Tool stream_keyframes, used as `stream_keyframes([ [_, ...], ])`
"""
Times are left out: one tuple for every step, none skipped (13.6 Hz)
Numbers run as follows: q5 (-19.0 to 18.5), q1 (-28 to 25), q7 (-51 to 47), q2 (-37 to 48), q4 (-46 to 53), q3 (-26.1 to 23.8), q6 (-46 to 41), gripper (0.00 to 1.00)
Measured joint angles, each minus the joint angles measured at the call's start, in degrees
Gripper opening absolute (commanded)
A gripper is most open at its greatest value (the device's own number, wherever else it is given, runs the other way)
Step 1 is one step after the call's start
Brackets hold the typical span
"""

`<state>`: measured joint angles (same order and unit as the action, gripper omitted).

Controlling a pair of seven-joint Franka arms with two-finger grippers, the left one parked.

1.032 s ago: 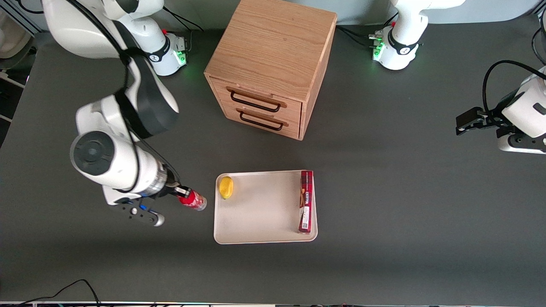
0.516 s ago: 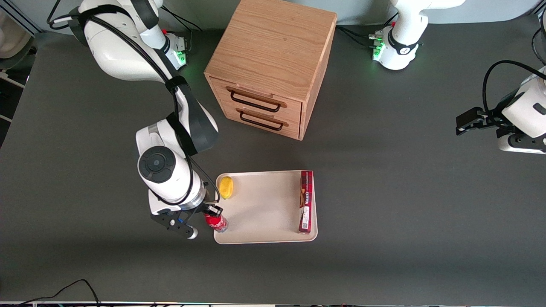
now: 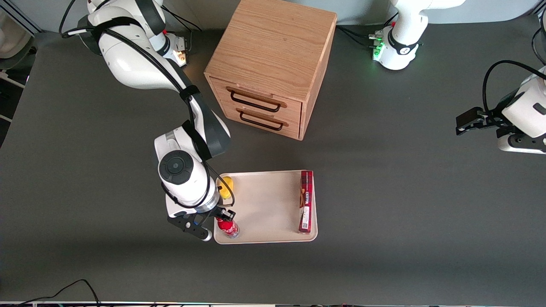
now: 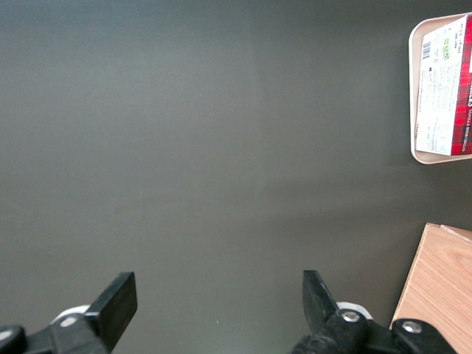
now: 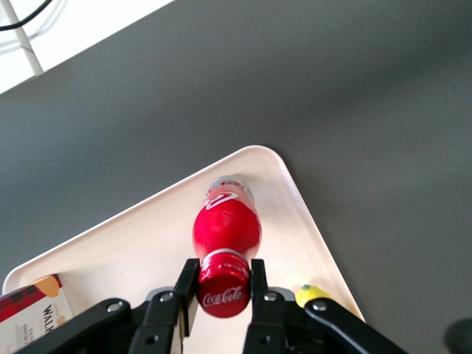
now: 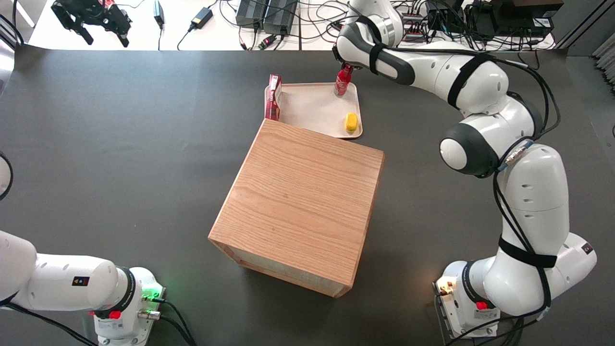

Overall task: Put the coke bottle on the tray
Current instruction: 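Lower the bottle upright onto the tray beside the lemon, then open the right gripper and release the bottle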

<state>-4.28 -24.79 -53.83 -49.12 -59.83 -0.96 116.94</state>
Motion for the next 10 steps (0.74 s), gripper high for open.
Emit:
stream_keyframes([
  [0.0, 0.0, 0.0, -0.3, 0.05, 0.06, 0.07, 0.22],
  [-0.04, 0.0, 0.0, -0.44, 0.34, 0.1, 0.1, 0.55],
  [-0.04, 0.0, 0.0, -0.57, 0.55, 0.13, 0.1, 0.96],
  [-0.05, 0.0, 0.0, -0.63, 0.63, 0.15, 0.19, 1.0],
  [-0.06, 0.0, 0.0, -0.68, 0.64, 0.15, 0.38, 1.0],
  [-0.07, 0.0, 0.0, -0.71, 0.64, 0.17, 0.49, 1.0],
  [-0.07, 0.0, 0.0, -0.72, 0.67, 0.18, 0.57, 1.0],
  [-0.07, 0.0, 0.0, -0.71, 0.81, 0.21, 0.6, 1.0],
  [-0.07, 0.01, 0.0, -0.67, 1.1, 0.32, 0.41, 1.0],
  [-0.07, 0.05, 0.0, -0.51, 1.59, 0.45, -0.35, 1.0],
])
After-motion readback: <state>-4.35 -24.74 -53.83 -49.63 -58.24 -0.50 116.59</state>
